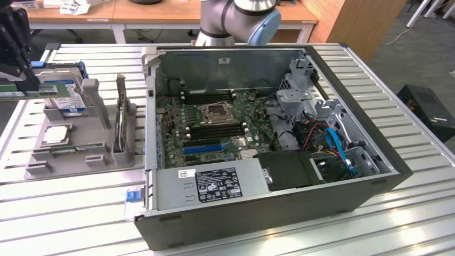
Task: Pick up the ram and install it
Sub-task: 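Pick up the ram and move it above insertion slot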
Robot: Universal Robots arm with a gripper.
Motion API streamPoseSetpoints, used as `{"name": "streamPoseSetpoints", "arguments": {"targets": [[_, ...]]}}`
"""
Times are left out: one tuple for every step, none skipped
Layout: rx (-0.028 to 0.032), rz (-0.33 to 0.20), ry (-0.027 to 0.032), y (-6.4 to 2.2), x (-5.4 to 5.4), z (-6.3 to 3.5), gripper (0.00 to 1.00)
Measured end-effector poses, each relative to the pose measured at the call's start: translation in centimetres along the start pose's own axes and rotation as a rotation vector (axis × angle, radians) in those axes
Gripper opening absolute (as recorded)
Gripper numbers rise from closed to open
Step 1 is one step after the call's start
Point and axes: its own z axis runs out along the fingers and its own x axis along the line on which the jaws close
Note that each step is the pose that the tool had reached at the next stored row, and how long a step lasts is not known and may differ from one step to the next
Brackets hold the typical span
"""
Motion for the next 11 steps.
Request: {"name": "streamPoseSetpoints", "arguments": {"targets": [[0.0,0.0,0.0,-0.12,0.0,-0.01,0.12],[0.0,0.0,0.0,-0.24,0.0,-0.01,0.12],[0.0,0.0,0.0,-0.37,0.0,-0.02,0.12],[0.0001,0.0,0.0,-0.51,0.0,-0.02,0.12],[0.0,0.0,0.0,-0.64,0.0,-0.03,0.12],[0.0,0.0,0.0001,-0.78,0.0,-0.04,0.12],[0.0,0.0,0.0002,-0.93,0.0,-0.04,0.12],[0.0,0.0,0.0001,-1.1,0.0,-0.05,0.12],[-0.0001,0.0,0.0002,-1.27,0.0,-0.06,0.12],[-0.0001,0.0,0.0003,-1.45,0.0,-0.07,0.12],[-0.0001,0.0,0.0003,-1.61,0.0,-0.08,0.12]]}}
